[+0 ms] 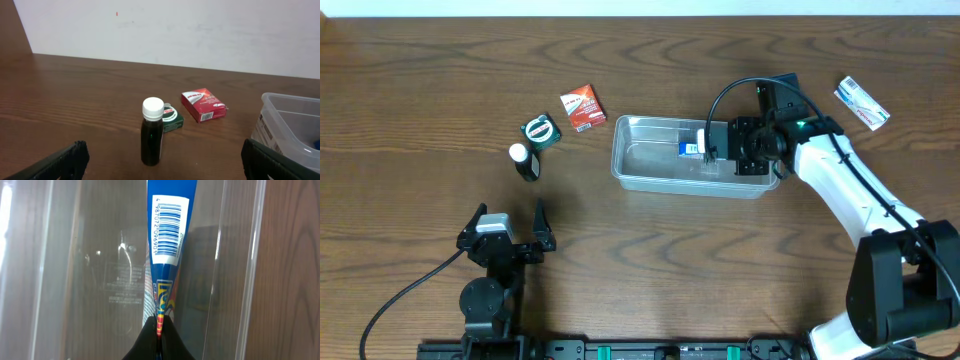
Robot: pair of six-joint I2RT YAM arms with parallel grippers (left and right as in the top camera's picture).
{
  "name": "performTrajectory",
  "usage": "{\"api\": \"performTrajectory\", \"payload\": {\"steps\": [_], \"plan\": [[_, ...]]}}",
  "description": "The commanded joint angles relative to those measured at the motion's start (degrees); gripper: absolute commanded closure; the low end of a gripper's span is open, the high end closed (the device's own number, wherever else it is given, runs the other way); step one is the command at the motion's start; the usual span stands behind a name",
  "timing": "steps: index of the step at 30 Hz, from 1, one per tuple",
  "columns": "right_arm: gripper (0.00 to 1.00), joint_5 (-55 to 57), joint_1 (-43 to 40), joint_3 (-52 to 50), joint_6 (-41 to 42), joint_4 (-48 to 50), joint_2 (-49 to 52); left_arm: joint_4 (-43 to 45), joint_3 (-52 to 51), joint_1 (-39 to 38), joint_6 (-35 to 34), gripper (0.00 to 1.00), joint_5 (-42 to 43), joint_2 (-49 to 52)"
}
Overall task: Pack container
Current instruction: 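Lower the blue box into the container and open right gripper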
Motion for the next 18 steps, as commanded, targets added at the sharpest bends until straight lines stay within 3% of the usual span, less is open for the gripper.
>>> {"api": "performTrajectory", "payload": {"steps": [1,18], "plan": [[0.99,-0.37,-0.46,0.68,3.10,1.03,1.09,-2.12,-1.05,0.35,0.57,0.02,-0.50,-0.35],[0.99,1.75,-2.14,0.68,3.54,1.81,1.09,-2.12,-1.05,0.35,0.57,0.02,-0.50,-0.35]]}}
